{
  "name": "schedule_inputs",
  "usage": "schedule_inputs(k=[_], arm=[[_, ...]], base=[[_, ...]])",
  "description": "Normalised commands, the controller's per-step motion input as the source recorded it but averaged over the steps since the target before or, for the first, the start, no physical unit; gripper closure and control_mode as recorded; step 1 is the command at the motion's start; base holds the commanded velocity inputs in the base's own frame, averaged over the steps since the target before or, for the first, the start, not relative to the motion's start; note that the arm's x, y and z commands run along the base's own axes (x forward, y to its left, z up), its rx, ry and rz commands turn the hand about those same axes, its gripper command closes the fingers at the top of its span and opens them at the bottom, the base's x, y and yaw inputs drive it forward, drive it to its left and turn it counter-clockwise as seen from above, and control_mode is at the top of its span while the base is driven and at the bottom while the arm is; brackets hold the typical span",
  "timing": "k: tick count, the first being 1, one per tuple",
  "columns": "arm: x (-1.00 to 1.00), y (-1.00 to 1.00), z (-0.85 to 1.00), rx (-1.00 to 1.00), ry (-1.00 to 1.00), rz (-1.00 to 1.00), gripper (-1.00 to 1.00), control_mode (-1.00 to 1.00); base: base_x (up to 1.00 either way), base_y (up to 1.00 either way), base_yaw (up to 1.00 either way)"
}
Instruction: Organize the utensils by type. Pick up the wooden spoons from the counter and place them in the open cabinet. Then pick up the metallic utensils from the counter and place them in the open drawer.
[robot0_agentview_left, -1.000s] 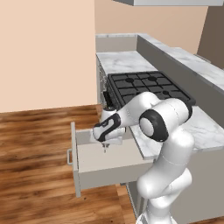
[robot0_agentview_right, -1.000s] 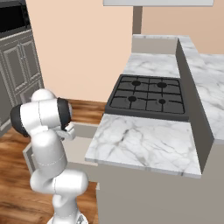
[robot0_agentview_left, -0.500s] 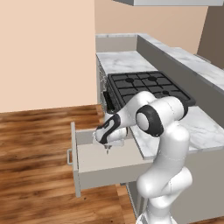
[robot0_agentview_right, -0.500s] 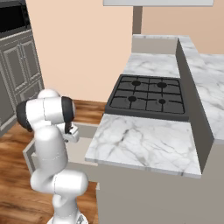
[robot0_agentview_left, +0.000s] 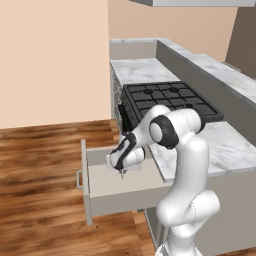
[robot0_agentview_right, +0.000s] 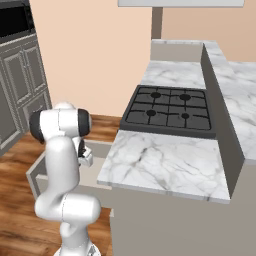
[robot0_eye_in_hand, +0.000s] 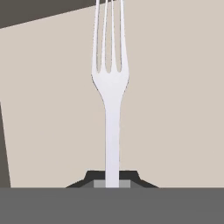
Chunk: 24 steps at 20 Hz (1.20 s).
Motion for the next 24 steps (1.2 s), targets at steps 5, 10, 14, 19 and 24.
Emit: schedule_inputs(k=[5,10,14,19,24], arm=[[0.12,0.00,-0.40,0.00,-0.06,0.00,1.00,-1.00],[0.08,0.02,-0.22,0.00,-0.05,0.00,1.00,-1.00],[0.13,0.02,-0.04,0.00,0.00,0.00,1.00,-1.00],[0.25,0.09,-0.13,0.00,0.00,0.00,1.00,-1.00],[0.31,0.10,-0.17,0.00,0.02,0.00,1.00,-1.00]], base=[[0.00,0.00,0.00],[0.00,0.00,0.00],[0.00,0.00,0.00],[0.00,0.00,0.00],[0.00,0.00,0.00]])
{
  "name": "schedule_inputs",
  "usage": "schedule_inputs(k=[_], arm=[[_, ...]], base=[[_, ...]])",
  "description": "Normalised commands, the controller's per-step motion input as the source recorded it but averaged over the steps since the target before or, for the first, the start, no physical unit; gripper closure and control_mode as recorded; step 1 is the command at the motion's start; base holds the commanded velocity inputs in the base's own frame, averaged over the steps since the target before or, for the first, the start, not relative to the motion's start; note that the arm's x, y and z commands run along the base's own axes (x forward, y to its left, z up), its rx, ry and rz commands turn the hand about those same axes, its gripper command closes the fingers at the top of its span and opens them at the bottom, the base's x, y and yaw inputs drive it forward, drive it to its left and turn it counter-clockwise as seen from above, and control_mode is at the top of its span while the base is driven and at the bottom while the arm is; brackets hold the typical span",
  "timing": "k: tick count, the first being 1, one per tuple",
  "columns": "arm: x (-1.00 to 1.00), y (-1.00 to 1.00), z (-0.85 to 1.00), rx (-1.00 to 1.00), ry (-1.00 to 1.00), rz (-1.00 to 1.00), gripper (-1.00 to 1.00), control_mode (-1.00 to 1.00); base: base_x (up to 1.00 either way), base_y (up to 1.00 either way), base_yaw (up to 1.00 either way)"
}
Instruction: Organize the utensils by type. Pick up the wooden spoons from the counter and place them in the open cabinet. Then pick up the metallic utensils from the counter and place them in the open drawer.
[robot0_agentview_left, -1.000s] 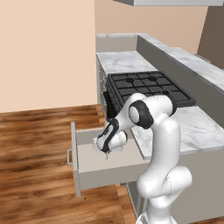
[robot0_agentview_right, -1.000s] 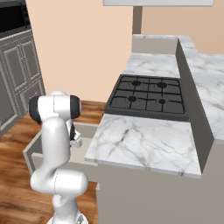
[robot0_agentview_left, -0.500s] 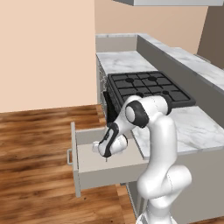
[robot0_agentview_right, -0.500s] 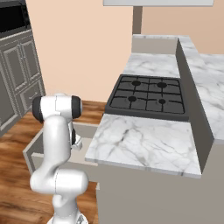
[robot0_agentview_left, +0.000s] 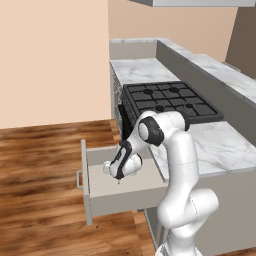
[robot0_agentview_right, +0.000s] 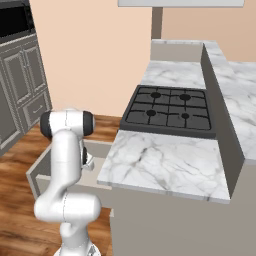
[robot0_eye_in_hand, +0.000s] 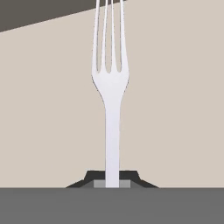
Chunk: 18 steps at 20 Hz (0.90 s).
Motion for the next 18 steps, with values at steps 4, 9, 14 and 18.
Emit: schedule_inputs(k=[4,9,14,18], arm=[[0.18,0.10,-0.16,0.00,0.02,0.00,1.00,-1.00],[0.03,0.03,-0.07,0.00,0.00,0.00,1.00,-1.00],[0.00,0.00,-0.01,0.00,0.00,0.00,1.00,-1.00],[0.00,0.00,-0.02,0.00,0.00,0.00,-1.00,-1.00]], base=[[0.00,0.00,0.00],[0.00,0.00,0.00],[0.00,0.00,0.00],[0.00,0.00,0.00]])
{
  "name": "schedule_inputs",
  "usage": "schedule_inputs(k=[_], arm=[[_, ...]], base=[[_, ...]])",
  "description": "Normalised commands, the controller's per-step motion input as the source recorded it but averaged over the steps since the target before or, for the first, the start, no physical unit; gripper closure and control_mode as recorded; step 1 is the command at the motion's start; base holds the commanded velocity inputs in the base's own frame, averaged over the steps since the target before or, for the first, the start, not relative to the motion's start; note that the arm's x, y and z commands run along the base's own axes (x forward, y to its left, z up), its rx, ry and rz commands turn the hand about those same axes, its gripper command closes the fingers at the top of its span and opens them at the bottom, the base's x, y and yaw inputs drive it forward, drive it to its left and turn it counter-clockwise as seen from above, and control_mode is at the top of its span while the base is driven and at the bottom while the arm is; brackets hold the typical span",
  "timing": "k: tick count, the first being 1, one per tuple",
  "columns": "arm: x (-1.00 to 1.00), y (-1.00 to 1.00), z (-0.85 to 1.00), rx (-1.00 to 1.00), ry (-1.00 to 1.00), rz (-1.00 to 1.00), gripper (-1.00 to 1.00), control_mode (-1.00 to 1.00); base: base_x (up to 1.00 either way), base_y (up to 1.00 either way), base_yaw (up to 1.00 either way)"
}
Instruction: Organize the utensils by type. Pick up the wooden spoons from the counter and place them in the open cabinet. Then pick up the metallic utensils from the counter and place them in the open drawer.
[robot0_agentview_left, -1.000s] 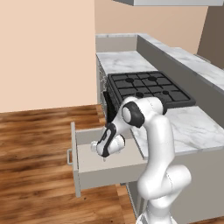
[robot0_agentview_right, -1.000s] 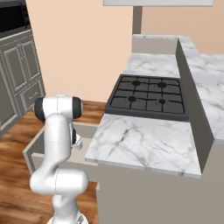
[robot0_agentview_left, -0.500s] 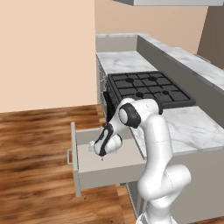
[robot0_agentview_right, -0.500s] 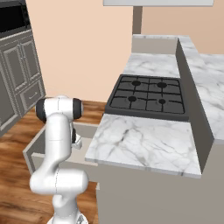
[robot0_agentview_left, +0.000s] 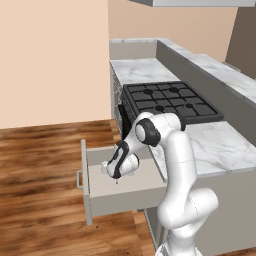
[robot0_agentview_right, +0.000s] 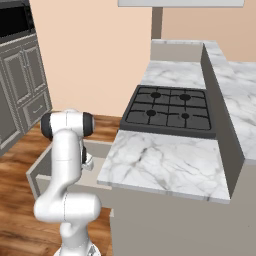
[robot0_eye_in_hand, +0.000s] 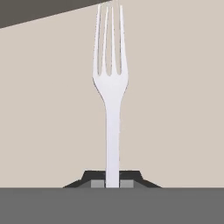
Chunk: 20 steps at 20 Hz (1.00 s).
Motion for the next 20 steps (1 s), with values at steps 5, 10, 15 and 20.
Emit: schedule_inputs(k=[5,10,15,20], arm=[[0.00,0.00,0.00,0.00,0.00,0.00,-1.00,-1.00],[0.00,0.00,0.18,0.00,0.00,-0.01,-1.00,-1.00],[-0.03,-0.07,0.94,0.01,0.00,-0.03,-1.00,-1.00],[-0.13,-0.06,1.00,0.00,0.00,-0.02,-1.00,-1.00]], base=[[0.00,0.00,0.00],[0.00,0.00,0.00],[0.00,0.00,0.00],[0.00,0.00,0.00]])
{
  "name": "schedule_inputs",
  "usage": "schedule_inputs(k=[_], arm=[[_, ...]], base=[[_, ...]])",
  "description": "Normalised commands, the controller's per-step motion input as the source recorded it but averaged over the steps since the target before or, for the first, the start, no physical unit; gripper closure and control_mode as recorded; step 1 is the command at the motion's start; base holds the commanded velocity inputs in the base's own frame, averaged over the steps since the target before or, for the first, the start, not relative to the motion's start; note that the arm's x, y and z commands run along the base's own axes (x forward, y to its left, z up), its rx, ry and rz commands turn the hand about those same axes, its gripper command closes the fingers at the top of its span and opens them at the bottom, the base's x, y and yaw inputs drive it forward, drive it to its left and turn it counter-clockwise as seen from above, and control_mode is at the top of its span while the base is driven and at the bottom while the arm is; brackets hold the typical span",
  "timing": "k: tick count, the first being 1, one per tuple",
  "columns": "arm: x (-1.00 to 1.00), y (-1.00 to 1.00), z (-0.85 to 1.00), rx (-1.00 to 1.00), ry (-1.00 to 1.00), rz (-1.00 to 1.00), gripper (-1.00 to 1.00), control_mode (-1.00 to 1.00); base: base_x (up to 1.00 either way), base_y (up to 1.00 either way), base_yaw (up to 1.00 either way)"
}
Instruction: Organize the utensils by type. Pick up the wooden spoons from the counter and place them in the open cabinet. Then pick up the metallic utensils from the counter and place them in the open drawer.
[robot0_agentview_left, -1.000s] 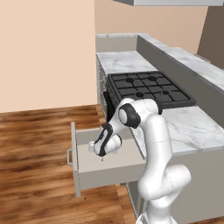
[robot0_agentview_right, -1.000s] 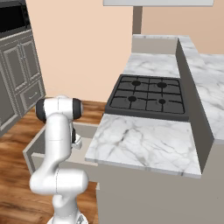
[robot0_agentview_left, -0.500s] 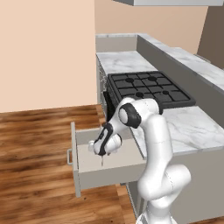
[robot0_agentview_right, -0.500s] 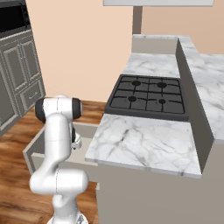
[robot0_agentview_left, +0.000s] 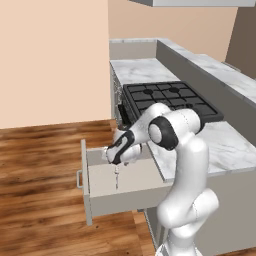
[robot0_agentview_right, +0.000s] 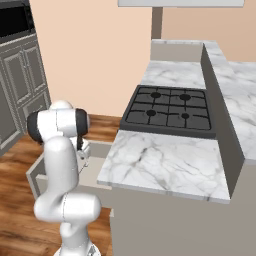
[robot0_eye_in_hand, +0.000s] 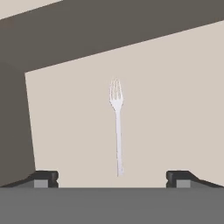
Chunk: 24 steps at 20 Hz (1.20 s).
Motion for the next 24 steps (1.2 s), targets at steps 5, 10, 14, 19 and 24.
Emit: schedule_inputs(k=[5,10,14,19,24], arm=[[-0.24,-0.13,1.00,0.00,-0.01,0.00,-1.00,-1.00],[-0.25,-0.01,1.00,0.00,0.00,0.00,-1.00,-1.00],[-0.44,-0.01,1.00,0.00,-0.06,0.00,-1.00,-1.00],[-0.49,-0.09,1.00,0.00,-0.10,0.00,-1.00,-1.00],[-0.52,-0.15,1.00,0.00,-0.13,0.02,-1.00,-1.00]], base=[[0.00,0.00,0.00],[0.00,0.00,0.00],[0.00,0.00,0.00],[0.00,0.00,0.00],[0.00,0.00,0.00]])
